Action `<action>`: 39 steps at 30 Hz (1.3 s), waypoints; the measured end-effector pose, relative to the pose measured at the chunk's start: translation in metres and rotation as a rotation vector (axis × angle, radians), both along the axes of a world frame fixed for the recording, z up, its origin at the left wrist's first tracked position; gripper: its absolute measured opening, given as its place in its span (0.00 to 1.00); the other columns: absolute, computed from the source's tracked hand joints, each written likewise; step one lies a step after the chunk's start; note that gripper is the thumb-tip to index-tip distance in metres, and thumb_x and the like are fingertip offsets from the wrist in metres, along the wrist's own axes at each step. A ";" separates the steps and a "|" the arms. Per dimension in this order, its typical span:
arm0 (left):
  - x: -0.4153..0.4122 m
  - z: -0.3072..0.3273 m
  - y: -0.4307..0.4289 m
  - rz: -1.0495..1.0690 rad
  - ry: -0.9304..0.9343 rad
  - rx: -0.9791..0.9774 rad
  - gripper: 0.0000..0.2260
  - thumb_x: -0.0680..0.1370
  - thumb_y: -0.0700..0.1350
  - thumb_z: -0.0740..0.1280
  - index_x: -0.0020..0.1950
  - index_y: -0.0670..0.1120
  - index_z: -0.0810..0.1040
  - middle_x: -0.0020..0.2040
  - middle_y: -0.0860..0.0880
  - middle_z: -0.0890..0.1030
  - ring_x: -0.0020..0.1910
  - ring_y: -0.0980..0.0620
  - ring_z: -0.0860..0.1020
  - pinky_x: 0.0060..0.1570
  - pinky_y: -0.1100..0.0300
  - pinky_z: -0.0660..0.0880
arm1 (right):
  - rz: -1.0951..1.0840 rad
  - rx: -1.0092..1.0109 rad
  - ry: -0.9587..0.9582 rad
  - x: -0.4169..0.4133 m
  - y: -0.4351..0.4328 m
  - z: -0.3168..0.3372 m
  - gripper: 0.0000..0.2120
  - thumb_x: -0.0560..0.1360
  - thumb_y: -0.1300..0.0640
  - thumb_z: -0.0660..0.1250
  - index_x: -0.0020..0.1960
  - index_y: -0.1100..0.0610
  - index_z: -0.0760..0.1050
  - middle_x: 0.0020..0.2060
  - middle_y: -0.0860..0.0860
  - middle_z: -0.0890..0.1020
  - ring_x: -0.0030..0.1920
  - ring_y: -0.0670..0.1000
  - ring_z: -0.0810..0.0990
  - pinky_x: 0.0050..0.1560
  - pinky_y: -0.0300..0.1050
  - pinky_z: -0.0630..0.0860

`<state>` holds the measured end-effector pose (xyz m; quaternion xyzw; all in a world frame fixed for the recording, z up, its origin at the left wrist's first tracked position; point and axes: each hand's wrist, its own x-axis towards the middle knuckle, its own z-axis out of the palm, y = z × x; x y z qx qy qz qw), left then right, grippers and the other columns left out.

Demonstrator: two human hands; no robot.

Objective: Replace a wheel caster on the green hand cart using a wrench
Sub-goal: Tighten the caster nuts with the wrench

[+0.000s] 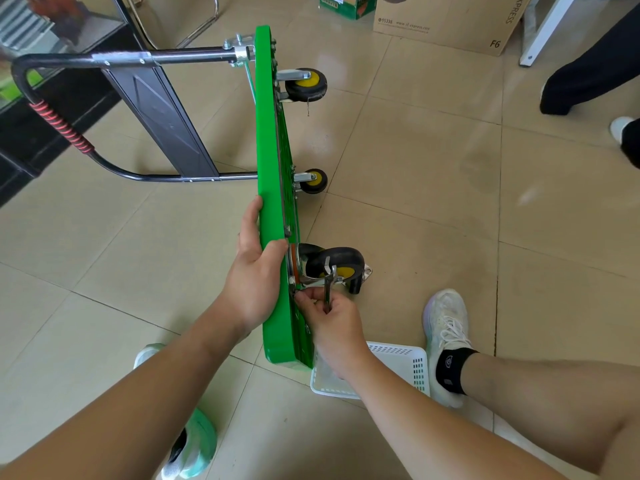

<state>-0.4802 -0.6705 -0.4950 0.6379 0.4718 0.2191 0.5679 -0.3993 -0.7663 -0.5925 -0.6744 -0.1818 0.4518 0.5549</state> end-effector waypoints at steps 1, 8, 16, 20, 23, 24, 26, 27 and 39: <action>0.000 0.000 0.000 0.000 0.000 0.002 0.33 0.74 0.54 0.57 0.78 0.70 0.52 0.74 0.52 0.72 0.63 0.49 0.78 0.66 0.44 0.75 | -0.011 -0.001 0.004 0.001 0.000 0.001 0.11 0.73 0.44 0.73 0.45 0.52 0.83 0.40 0.64 0.82 0.38 0.51 0.76 0.44 0.48 0.73; 0.000 -0.003 0.001 0.011 -0.010 -0.005 0.33 0.72 0.57 0.58 0.76 0.73 0.54 0.74 0.53 0.71 0.65 0.49 0.77 0.68 0.42 0.73 | -0.024 -0.015 0.003 0.003 0.000 0.002 0.10 0.77 0.49 0.72 0.44 0.56 0.82 0.36 0.58 0.83 0.37 0.49 0.79 0.43 0.50 0.77; -0.001 -0.005 0.002 0.009 -0.031 -0.003 0.33 0.71 0.58 0.59 0.75 0.73 0.54 0.74 0.52 0.72 0.65 0.47 0.78 0.68 0.40 0.73 | -0.061 0.012 0.013 -0.005 0.002 0.006 0.05 0.75 0.48 0.72 0.44 0.49 0.83 0.42 0.66 0.82 0.38 0.55 0.80 0.46 0.59 0.80; -0.001 -0.007 0.003 -0.005 -0.032 0.000 0.34 0.71 0.59 0.58 0.76 0.72 0.53 0.74 0.53 0.72 0.65 0.49 0.78 0.67 0.41 0.74 | -0.047 0.020 0.068 -0.003 0.000 0.010 0.04 0.79 0.57 0.70 0.47 0.52 0.83 0.39 0.53 0.87 0.41 0.50 0.85 0.48 0.52 0.82; -0.001 -0.008 0.003 -0.012 -0.035 -0.003 0.33 0.71 0.59 0.58 0.75 0.74 0.53 0.75 0.53 0.71 0.65 0.49 0.78 0.67 0.41 0.74 | -0.039 0.008 0.086 -0.005 -0.003 0.012 0.04 0.79 0.56 0.70 0.48 0.49 0.83 0.42 0.55 0.87 0.46 0.56 0.86 0.51 0.56 0.82; -0.001 -0.008 0.004 -0.013 -0.036 -0.004 0.33 0.71 0.60 0.58 0.75 0.74 0.54 0.75 0.53 0.71 0.65 0.48 0.78 0.67 0.41 0.74 | -0.043 0.004 0.086 -0.006 -0.003 0.013 0.04 0.78 0.55 0.71 0.48 0.48 0.84 0.44 0.60 0.85 0.46 0.61 0.85 0.53 0.60 0.81; -0.001 -0.009 0.004 -0.011 -0.034 -0.007 0.33 0.70 0.60 0.59 0.75 0.74 0.54 0.74 0.53 0.71 0.65 0.48 0.78 0.67 0.41 0.74 | -0.052 -0.006 0.084 -0.007 -0.002 0.013 0.04 0.75 0.51 0.71 0.48 0.44 0.84 0.48 0.68 0.81 0.42 0.61 0.81 0.54 0.66 0.78; -0.001 -0.009 0.004 -0.010 -0.032 -0.007 0.33 0.70 0.60 0.59 0.75 0.75 0.54 0.74 0.53 0.71 0.65 0.47 0.78 0.67 0.41 0.74 | -0.057 -0.003 0.091 -0.007 -0.001 0.011 0.04 0.74 0.49 0.71 0.48 0.43 0.83 0.49 0.69 0.80 0.41 0.58 0.80 0.54 0.68 0.78; -0.001 -0.011 0.005 -0.004 -0.029 -0.002 0.33 0.71 0.60 0.59 0.74 0.75 0.54 0.74 0.52 0.71 0.66 0.46 0.77 0.67 0.40 0.74 | -0.035 0.026 0.101 -0.007 -0.003 0.008 0.05 0.80 0.56 0.68 0.49 0.50 0.82 0.43 0.57 0.86 0.45 0.55 0.85 0.53 0.58 0.81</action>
